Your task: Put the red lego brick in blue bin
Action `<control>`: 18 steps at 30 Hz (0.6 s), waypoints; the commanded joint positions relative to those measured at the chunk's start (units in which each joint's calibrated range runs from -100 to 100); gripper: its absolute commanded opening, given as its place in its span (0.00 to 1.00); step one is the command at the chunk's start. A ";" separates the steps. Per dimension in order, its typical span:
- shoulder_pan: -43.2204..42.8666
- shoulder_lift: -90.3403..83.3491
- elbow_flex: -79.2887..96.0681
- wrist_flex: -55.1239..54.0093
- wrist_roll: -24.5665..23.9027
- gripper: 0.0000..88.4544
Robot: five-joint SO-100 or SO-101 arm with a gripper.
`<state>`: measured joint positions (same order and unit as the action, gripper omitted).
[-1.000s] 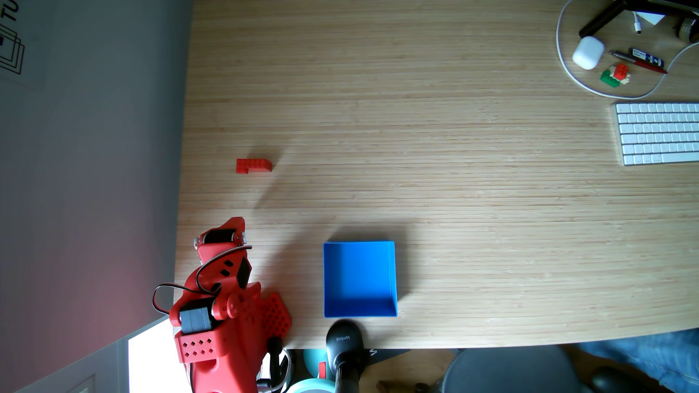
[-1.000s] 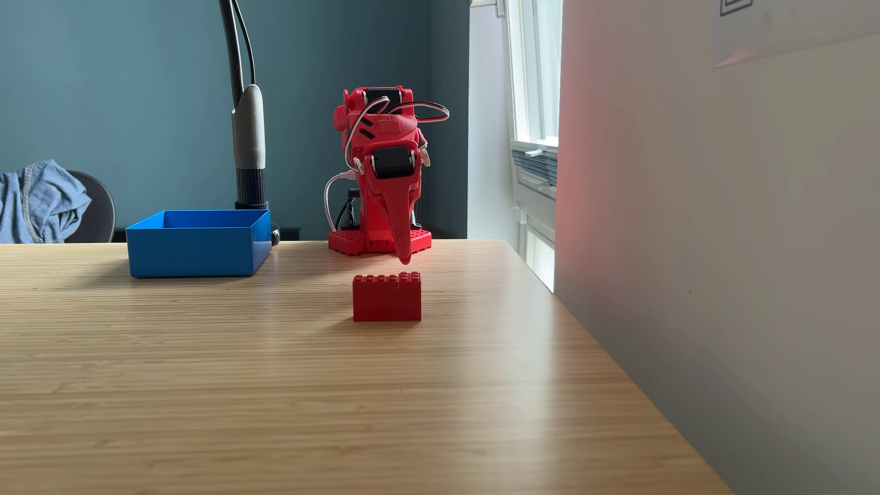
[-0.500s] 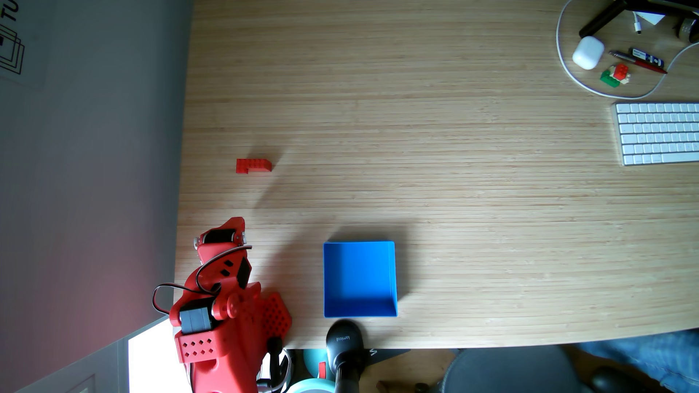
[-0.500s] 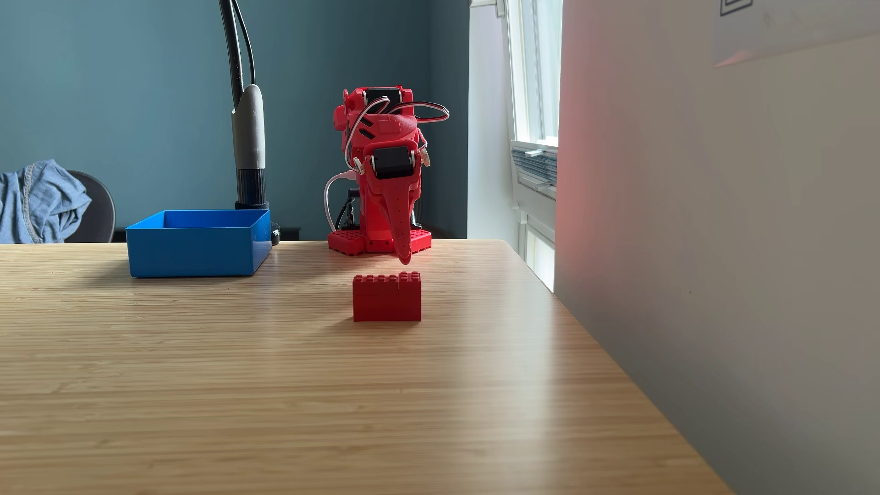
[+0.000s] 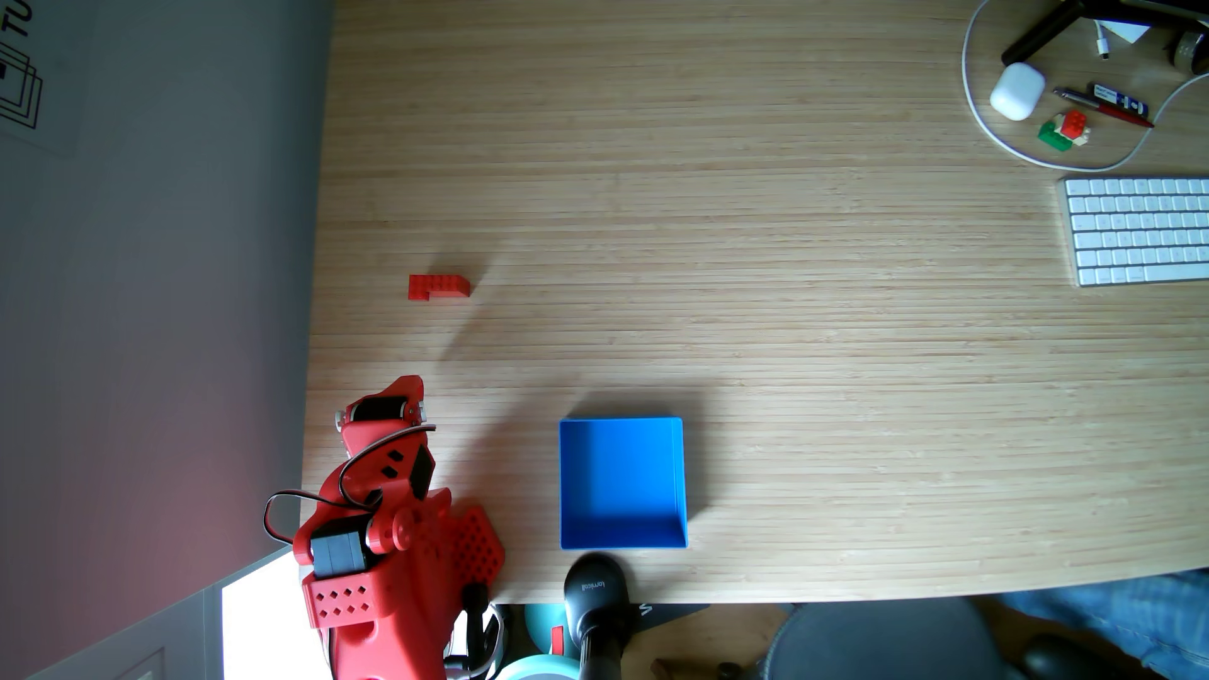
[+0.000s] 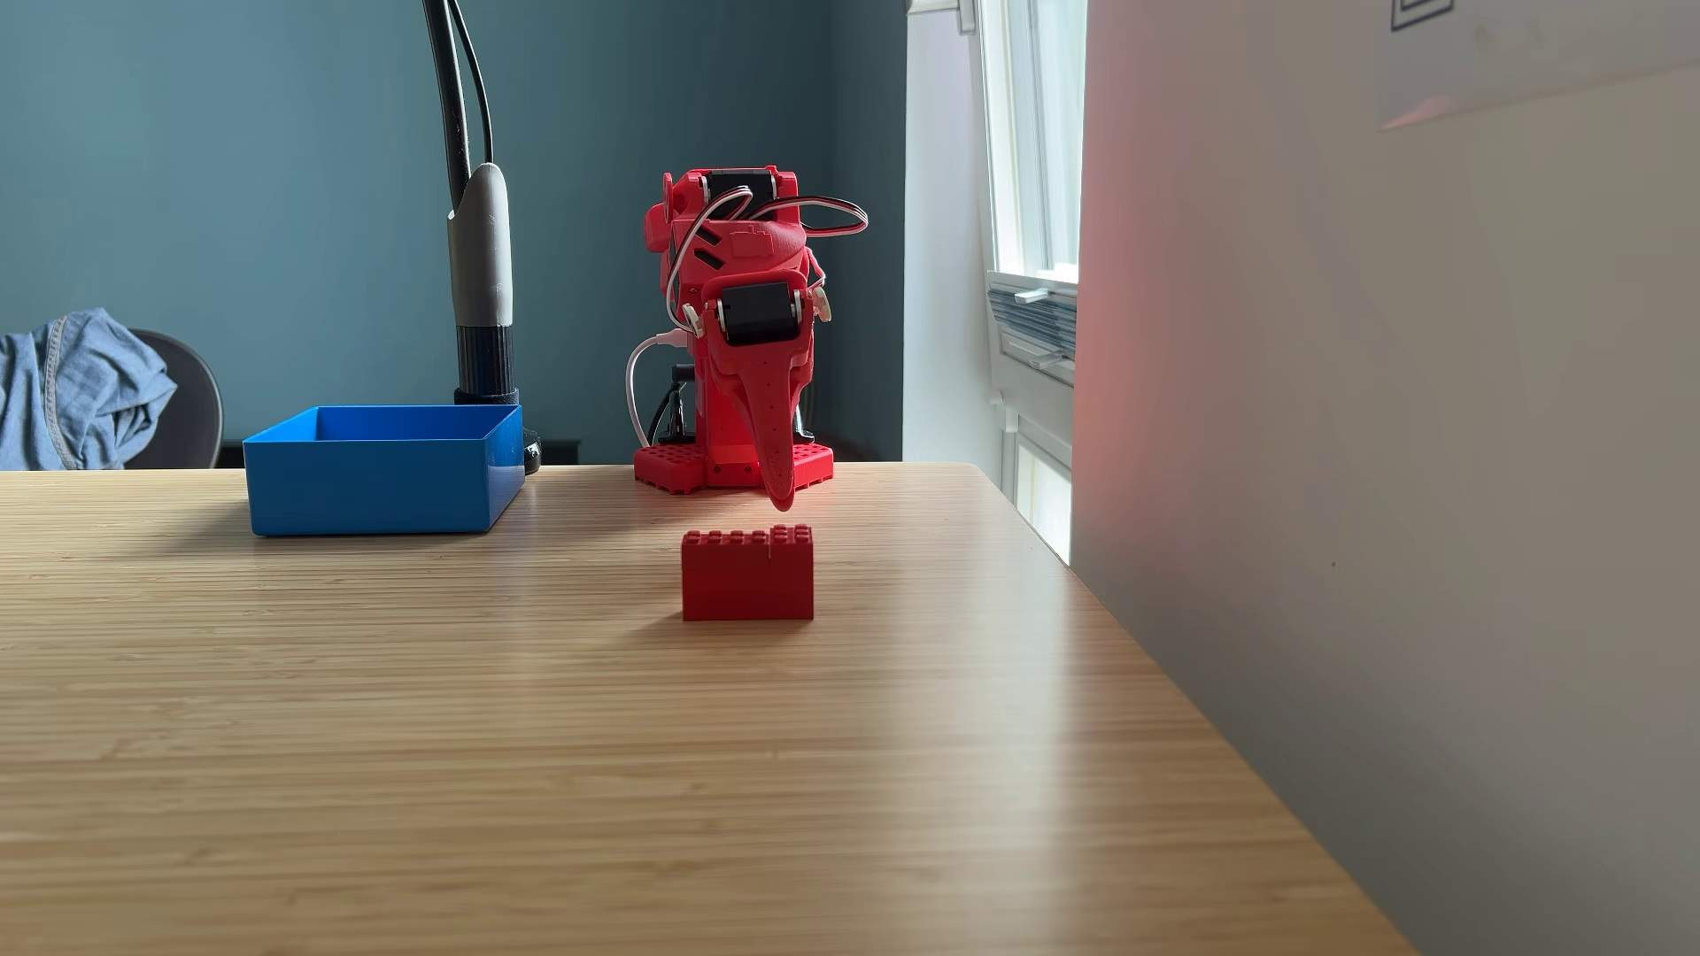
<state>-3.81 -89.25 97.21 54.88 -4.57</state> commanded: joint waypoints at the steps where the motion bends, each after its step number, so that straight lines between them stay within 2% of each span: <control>1: 0.02 -0.06 0.34 -0.92 0.15 0.00; 18: -0.34 -0.06 0.34 -1.00 0.63 0.00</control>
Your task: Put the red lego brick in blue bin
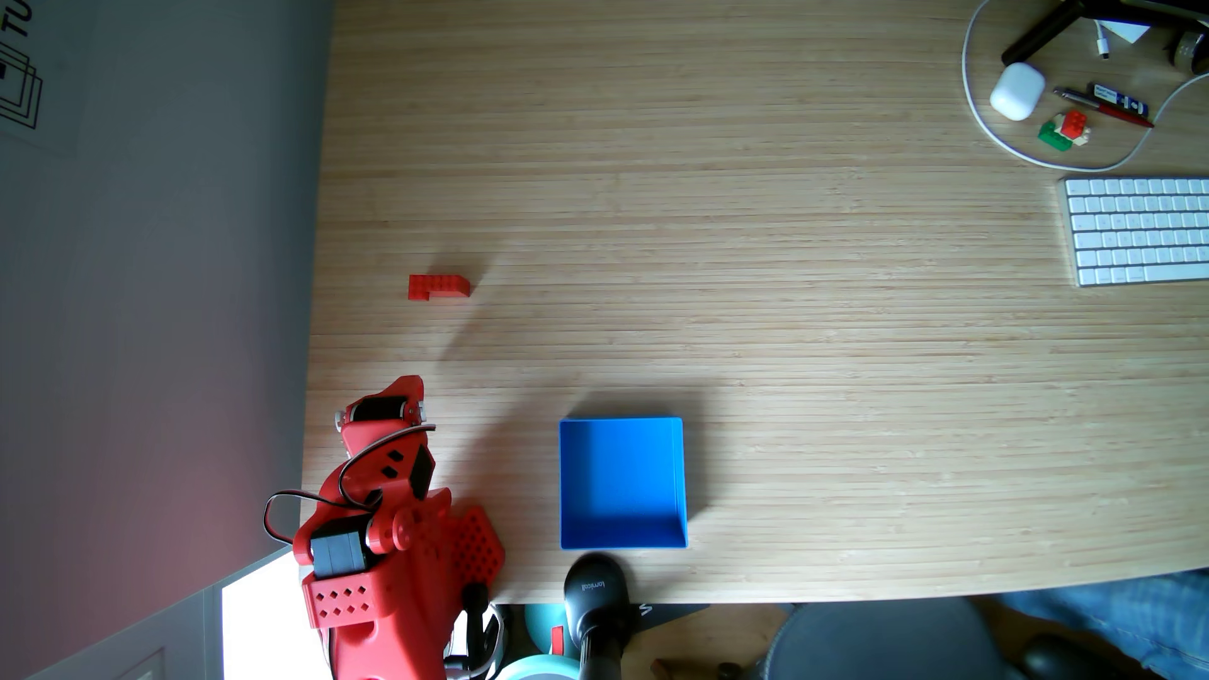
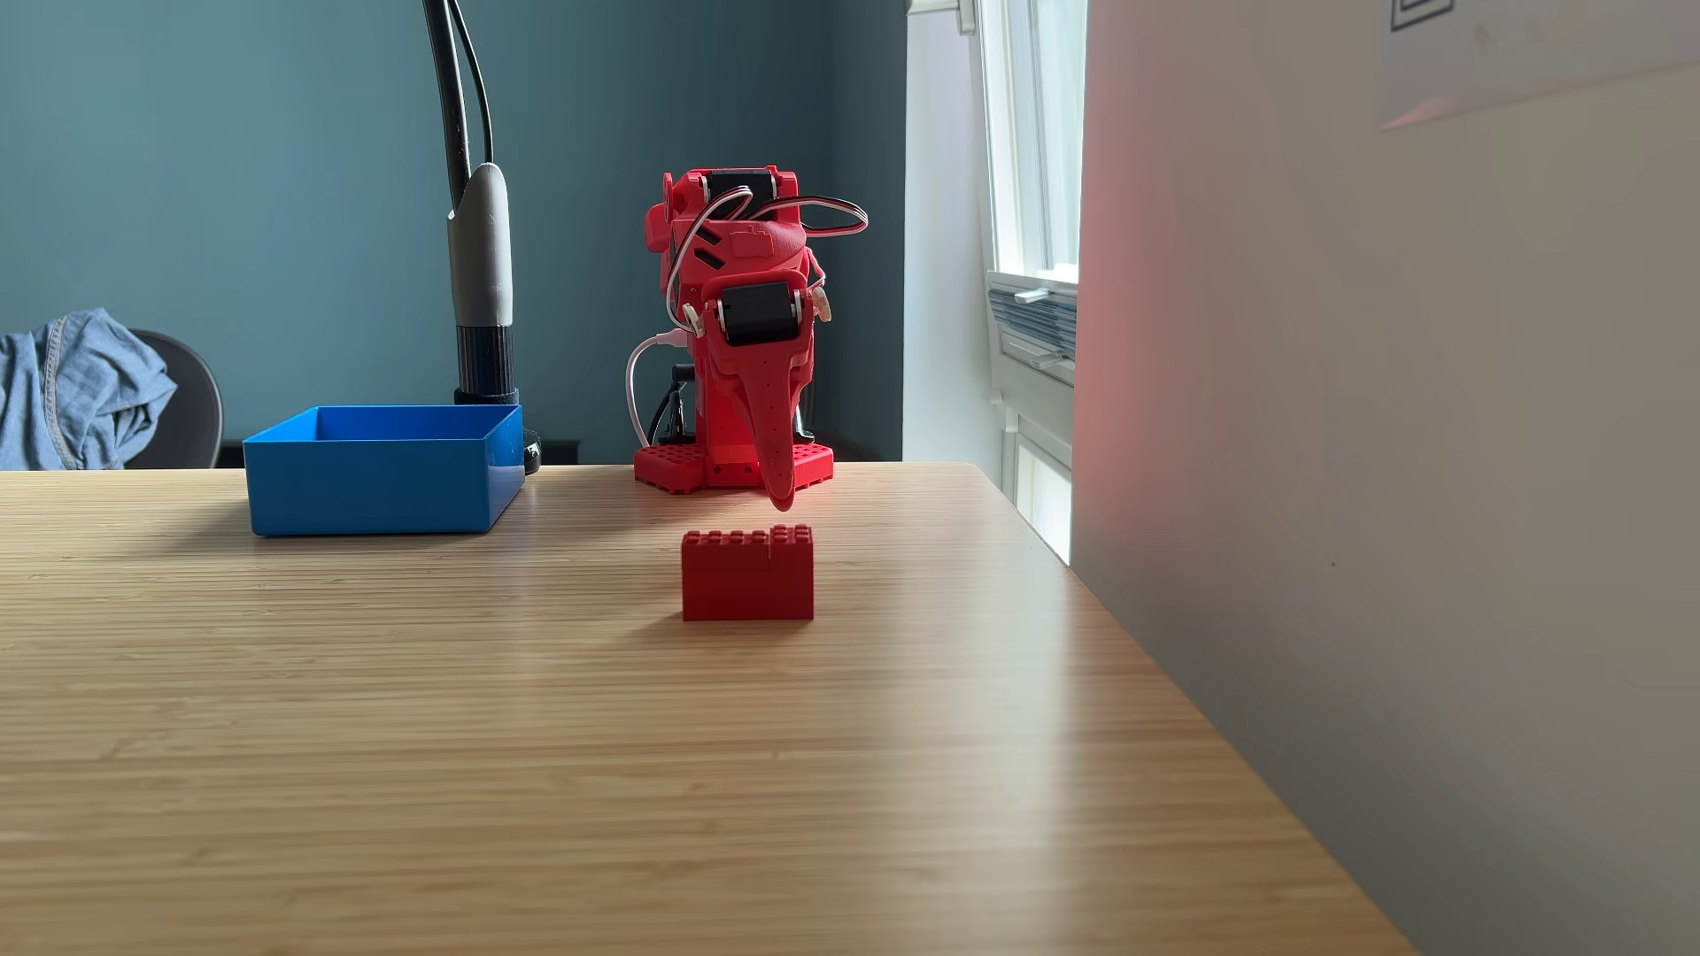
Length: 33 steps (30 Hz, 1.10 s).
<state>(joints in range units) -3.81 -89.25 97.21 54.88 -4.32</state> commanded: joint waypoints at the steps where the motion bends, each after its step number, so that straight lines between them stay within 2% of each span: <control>1: -0.34 -0.06 0.34 -1.00 0.39 0.00; 10: -0.34 -0.06 0.34 -1.00 0.15 0.00; 15: -1.57 -0.06 -0.11 -0.92 -0.93 0.04; 23: -3.30 0.18 -9.27 -0.84 -2.39 0.08; 28: -3.51 0.68 -15.44 -0.76 -2.44 0.14; 33: -2.94 9.38 -23.61 -0.68 -2.34 0.18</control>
<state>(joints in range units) -7.13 -85.47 82.18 54.88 -6.72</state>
